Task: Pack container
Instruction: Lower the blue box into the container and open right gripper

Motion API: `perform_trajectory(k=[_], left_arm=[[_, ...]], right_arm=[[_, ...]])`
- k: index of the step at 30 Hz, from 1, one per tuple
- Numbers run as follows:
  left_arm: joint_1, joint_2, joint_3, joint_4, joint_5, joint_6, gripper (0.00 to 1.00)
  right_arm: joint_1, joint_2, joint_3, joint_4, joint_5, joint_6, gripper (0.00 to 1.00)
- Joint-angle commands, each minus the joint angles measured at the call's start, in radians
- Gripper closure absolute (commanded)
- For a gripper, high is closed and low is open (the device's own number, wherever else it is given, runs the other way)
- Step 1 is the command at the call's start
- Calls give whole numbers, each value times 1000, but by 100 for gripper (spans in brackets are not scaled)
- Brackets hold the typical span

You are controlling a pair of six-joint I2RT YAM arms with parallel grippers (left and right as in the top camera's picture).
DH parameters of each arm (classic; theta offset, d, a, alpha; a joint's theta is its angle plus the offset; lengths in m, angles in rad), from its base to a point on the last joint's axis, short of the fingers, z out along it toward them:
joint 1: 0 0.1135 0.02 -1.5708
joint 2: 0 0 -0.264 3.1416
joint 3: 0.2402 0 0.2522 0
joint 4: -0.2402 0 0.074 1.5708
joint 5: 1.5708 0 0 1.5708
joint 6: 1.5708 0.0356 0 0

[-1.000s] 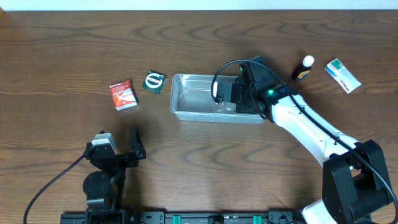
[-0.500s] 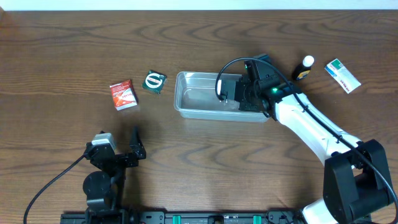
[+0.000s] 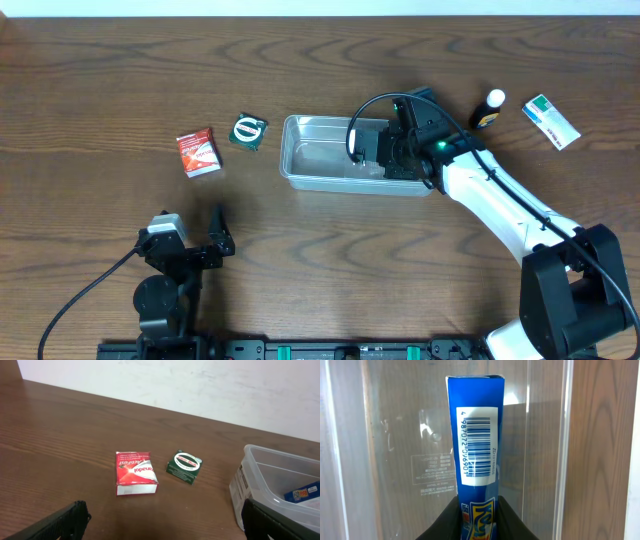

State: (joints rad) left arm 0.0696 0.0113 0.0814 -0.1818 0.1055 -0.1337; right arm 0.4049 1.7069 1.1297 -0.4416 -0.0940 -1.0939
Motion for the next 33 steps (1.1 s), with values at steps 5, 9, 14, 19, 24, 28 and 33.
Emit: perform_trajectory(k=[5,9,14,19,24,28,33], left_arm=[[4,-1,-14,-34,11,3,2],[4,-1,-14,-34,11,3,2],[4,-1,-14,-34,11,3,2],[4,-1,-14,-34,11,3,2],[4,-1,-14,-34,11,3,2],[4,-1,-14,-34,11,3,2],[4,-1,-14,-34,11,3,2]], right_arm=[[15,-39,15,-25,6,-10,78],[30,-98,15,-47,23,1,71],[42,-196,15,-77,45,2,1],[42,-300,15,-78,41,6,1],[42,-358,15,-75,16,120,1],[42,-367,15,-74,-76,327,1],[39,-364,15,-57,-123,460,1]])
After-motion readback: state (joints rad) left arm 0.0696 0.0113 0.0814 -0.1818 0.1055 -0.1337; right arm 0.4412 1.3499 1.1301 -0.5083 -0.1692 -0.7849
